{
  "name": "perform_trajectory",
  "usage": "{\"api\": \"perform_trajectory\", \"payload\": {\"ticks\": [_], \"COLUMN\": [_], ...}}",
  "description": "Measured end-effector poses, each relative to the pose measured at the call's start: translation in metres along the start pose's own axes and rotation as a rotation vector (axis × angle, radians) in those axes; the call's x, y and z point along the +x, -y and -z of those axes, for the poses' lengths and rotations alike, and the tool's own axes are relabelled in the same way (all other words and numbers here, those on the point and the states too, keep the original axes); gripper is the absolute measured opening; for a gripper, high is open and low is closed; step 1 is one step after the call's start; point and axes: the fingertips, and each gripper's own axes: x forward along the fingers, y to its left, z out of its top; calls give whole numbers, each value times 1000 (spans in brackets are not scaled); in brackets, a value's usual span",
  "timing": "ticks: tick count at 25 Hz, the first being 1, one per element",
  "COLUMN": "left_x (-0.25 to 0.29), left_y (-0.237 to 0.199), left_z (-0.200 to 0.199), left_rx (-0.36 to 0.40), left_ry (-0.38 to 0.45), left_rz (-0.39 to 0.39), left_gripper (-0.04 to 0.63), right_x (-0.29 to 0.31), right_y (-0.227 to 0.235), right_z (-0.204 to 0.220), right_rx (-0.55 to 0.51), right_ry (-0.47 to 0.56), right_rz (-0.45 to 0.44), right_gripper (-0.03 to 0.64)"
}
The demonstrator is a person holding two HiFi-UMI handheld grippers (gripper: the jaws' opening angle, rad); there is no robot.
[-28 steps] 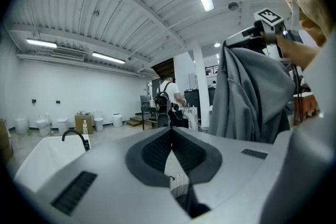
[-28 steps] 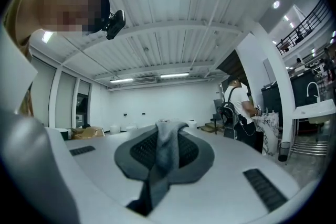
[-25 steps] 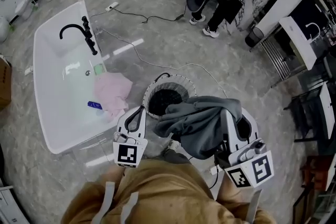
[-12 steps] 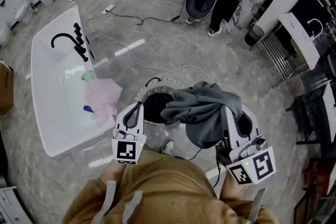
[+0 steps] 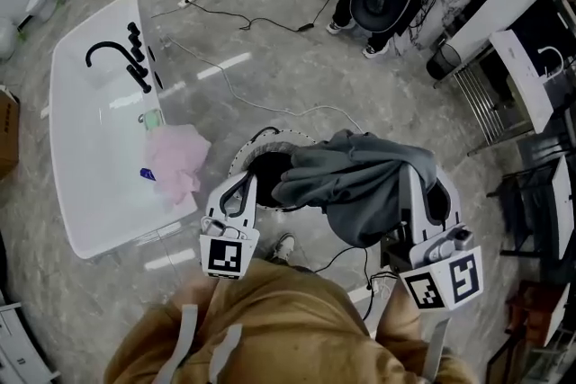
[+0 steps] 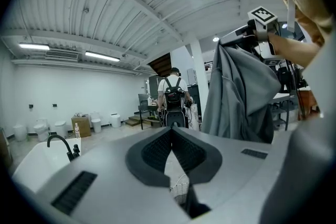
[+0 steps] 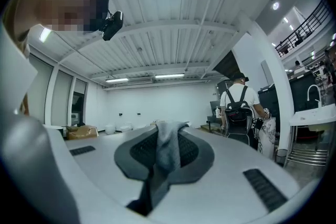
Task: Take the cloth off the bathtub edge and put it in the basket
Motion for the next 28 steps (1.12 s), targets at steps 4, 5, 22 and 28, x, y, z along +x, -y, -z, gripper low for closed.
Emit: {"api": "perform_trajectory", "payload": {"ticks": [4, 5, 22, 28], "left_x": [0, 0, 21, 39], "left_y": [-7, -9, -63, -80], "left_z": [6, 6, 44, 82], "left_rx": [5, -5, -19, 38], "left_ry": [-18, -23, -67, -112], "left_rz": [4, 2, -3, -16], "left_gripper": [6, 6, 6, 6], "right_x": [24, 29, 115, 136], "right_y": [-12, -15, -53, -45], "right_z": [-8, -10, 72, 178], "right_rx": [-11, -14, 12, 9], "right_ry": [17, 21, -88, -254], "right_rz": [-34, -42, -123, -94], "right_gripper": [32, 32, 32, 32]}}
